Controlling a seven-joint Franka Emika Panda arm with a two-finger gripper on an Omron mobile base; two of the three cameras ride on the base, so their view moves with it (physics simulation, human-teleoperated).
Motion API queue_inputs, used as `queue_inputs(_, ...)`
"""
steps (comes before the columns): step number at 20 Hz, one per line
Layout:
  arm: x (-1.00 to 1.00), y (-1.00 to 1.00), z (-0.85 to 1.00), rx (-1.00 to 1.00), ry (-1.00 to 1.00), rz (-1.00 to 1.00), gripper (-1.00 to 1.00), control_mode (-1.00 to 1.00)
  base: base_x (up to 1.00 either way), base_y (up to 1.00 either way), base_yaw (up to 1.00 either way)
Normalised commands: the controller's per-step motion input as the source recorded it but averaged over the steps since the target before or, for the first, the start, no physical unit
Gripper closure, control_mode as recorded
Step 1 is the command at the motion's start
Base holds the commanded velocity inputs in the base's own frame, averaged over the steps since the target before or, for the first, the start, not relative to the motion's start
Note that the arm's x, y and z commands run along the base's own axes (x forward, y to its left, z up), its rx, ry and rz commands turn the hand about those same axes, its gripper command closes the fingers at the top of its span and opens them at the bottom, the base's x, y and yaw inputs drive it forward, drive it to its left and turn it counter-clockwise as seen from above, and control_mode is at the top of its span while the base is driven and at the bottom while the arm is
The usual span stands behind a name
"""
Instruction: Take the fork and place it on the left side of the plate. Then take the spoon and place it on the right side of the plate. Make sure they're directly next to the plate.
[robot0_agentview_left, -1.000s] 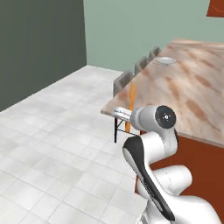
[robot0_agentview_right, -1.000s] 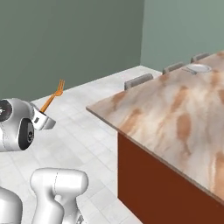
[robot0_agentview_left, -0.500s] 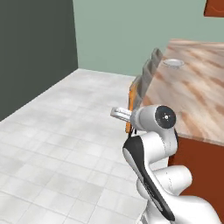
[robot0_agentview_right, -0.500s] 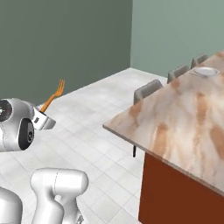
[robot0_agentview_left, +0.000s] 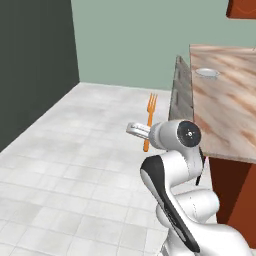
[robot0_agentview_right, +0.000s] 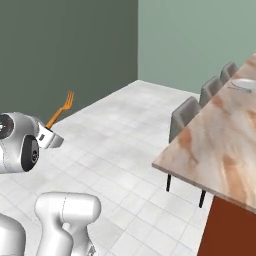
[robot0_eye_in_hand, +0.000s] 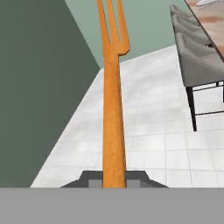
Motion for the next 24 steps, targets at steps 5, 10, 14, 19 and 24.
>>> queue_inputs(5, 0.00, 0.00, 0.00, 0.00, 0.00, 0.00, 1.00, 1.00, 0.73, 0.97, -0.31)
queue_inputs(10, 0.00, 0.00, 0.00, 0.00, 0.00, 0.00, 1.00, 1.00, 0.75, 0.86, -0.37)
queue_inputs(14, 0.00, 0.00, 0.00, 0.00, 0.00, 0.00, 1.00, 1.00, 0.78, 0.81, -0.40)
queue_inputs(19, 0.00, 0.00, 0.00, 0.00, 0.00, 0.00, 1.00, 1.00, 0.80, 0.79, -0.41)
queue_inputs(24, 0.00, 0.00, 0.00, 0.00, 0.00, 0.00, 1.00, 1.00, 0.80, 0.77, -0.42)
